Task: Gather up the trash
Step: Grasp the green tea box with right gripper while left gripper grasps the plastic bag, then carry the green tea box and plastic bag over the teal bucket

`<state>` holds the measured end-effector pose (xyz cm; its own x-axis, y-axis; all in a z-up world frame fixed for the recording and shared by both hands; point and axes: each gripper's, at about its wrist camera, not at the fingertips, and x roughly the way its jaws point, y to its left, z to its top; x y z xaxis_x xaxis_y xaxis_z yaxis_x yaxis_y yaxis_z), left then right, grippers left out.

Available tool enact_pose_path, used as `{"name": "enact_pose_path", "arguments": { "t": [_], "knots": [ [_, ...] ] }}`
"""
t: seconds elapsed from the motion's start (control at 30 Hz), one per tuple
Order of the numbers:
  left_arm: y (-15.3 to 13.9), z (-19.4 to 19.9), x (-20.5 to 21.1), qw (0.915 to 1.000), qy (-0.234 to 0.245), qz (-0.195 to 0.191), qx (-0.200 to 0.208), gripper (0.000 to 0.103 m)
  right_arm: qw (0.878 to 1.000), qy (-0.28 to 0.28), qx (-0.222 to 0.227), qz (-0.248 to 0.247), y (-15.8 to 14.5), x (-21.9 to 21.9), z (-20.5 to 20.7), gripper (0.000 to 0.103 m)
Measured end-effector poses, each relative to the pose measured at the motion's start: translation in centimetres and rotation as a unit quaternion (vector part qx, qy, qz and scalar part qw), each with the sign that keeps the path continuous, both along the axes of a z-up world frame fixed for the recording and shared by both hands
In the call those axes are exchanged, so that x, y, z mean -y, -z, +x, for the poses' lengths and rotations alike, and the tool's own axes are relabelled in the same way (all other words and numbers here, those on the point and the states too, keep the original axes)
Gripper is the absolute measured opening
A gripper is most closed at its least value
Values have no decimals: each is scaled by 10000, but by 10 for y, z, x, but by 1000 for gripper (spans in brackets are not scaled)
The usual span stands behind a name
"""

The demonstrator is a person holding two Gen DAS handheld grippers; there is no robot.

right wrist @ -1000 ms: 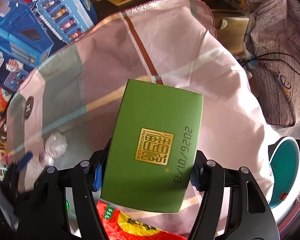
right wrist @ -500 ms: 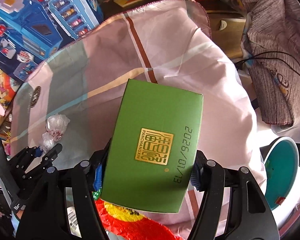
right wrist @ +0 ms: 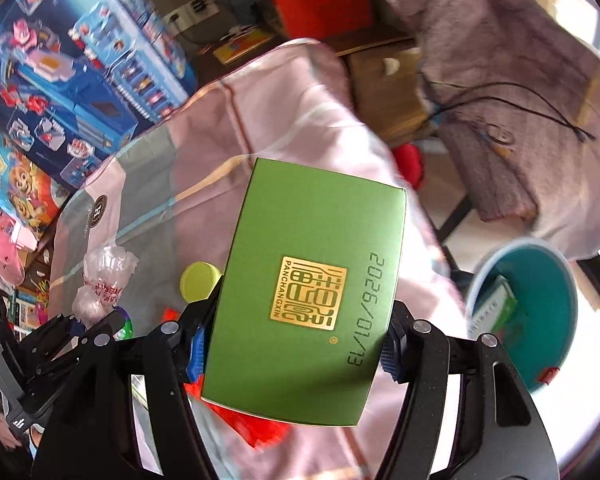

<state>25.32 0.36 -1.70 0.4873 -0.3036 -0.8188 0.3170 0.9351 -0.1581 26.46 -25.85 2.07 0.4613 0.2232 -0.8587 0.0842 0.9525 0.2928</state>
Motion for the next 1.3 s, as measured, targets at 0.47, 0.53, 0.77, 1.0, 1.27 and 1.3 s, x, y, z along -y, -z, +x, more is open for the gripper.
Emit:
{"name": "enact_pose_path", "arguments": {
  "t": [0.47,0.53,0.77,1.0,1.27,1.3],
  "knots": [
    [-10,-40,142,9956,919,128,-118,29,9949,952,237,237,0,143,-80,62],
    [-11,-43,162,9941,1067,169,-131,29,9929,1121,267,287,3,164,-91,62],
    [-6,-52,242,9852,1663,366,-200,29,9833,1766,247,358,20,237,-127,62],
    [13,-55,309,9751,2108,559,-415,30,9773,2066,-19,480,52,278,-146,62],
    [45,-52,359,9643,2407,826,-734,30,9743,2159,-183,621,78,299,-147,62],
    [49,-50,362,9634,2427,849,-761,30,9740,2166,-196,627,80,299,-147,62]
  ]
}}
